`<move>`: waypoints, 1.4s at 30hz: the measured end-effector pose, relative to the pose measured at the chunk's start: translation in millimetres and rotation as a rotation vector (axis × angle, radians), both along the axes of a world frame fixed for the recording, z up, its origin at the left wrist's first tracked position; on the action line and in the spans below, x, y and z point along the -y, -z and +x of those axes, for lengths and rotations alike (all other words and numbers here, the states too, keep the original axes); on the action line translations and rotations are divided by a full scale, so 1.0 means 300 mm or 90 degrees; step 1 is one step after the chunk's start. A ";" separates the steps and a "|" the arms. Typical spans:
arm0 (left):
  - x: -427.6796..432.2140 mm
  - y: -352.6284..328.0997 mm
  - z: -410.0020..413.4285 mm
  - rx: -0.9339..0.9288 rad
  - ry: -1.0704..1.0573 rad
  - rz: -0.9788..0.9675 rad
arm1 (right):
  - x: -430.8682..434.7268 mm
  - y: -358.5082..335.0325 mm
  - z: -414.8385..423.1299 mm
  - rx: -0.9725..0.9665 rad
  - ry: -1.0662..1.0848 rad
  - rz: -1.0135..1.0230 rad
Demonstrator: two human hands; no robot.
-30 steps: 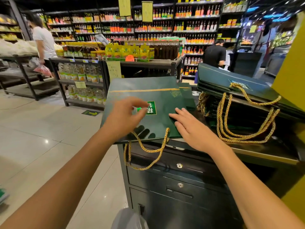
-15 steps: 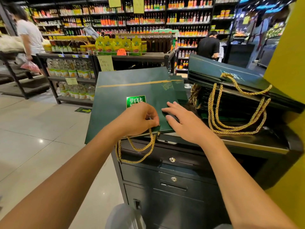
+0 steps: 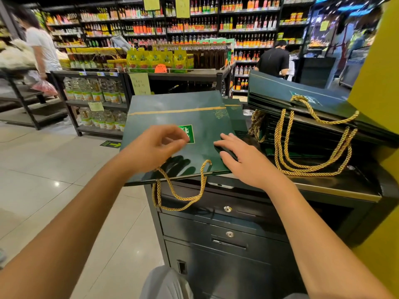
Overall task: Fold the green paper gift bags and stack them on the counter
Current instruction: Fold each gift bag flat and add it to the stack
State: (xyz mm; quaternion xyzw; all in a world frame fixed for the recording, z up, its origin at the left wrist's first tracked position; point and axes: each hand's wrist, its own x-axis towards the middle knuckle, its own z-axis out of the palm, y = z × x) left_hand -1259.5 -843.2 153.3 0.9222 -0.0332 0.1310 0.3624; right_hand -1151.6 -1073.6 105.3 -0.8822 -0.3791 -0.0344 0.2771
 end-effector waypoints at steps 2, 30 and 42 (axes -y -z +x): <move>-0.082 0.000 -0.056 -0.010 -0.030 0.013 | -0.001 0.002 0.000 0.003 -0.001 -0.002; -0.169 0.086 -0.159 0.099 -0.142 -0.443 | -0.005 -0.013 -0.020 0.010 0.006 0.001; -0.194 0.167 -0.088 0.080 -0.313 -0.270 | 0.013 -0.032 -0.030 -0.028 0.077 0.100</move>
